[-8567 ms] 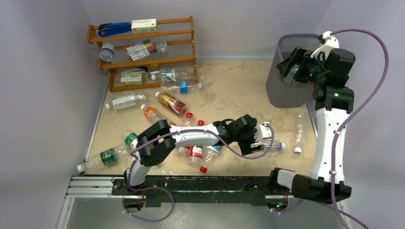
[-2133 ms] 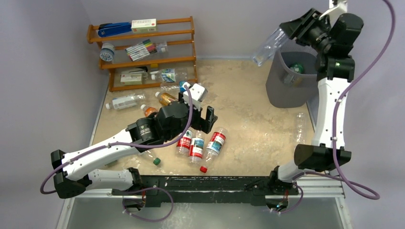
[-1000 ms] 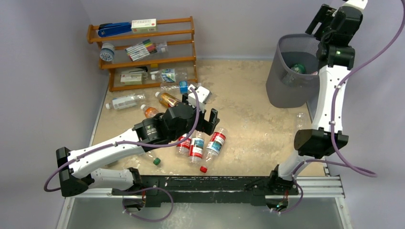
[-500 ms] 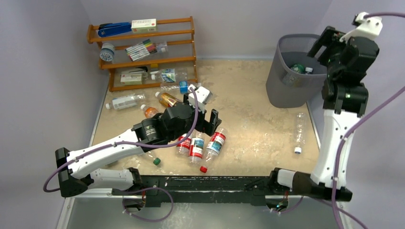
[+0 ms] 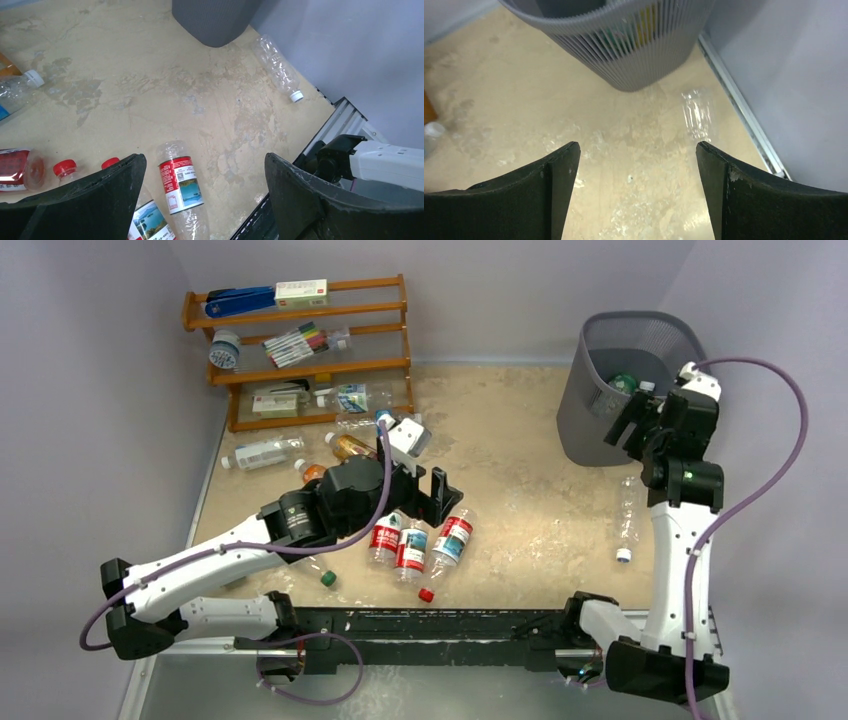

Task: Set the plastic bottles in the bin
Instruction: Place the plastic bottle in the trash bin, then pick up the plastic bottle from the corner of the board.

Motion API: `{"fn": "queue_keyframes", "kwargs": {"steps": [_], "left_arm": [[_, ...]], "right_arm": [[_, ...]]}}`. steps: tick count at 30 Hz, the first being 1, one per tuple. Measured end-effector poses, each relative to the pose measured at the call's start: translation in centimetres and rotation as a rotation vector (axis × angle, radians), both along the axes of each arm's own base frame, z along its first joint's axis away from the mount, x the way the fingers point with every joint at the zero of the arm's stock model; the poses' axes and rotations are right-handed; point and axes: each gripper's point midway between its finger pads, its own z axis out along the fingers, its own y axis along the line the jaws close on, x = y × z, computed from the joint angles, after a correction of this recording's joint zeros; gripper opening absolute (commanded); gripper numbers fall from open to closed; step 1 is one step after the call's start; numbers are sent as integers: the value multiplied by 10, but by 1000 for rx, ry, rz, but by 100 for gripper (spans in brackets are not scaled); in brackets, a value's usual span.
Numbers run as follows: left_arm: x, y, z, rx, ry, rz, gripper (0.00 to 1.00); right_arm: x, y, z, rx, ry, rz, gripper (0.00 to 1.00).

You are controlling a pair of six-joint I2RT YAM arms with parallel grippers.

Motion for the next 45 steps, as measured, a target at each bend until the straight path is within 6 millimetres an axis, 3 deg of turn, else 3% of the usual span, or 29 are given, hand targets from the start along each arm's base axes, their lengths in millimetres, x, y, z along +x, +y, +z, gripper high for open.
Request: {"fn": "queue_keyframes", "kwargs": {"steps": [8,14,21,25,33,39,45], "left_arm": [[-10,10,7,-30,0,-23,89],[-15,15,8,-37,9,-33,89],[-21,21,12,-57,8,-44,89],[-24,25,15,-65,6,-50,89],[-31,26,12,-57,21,-84,90],[-34,25,10,-56,35,-96,90],[-37,23,11,-71,57,-99,90]], "right_arm": [[-14,-13,-84,16,239,-97,100],[-5,-22,-114,33,327,-165,100],[-4,-25,-178,123,467,-281,100],[-8,-31,-204,148,525,-376,100],[-14,-42,-209,153,491,-521,100],[-24,-61,-211,127,489,-621,100],[-33,-77,-232,101,587,-657,100]]}}
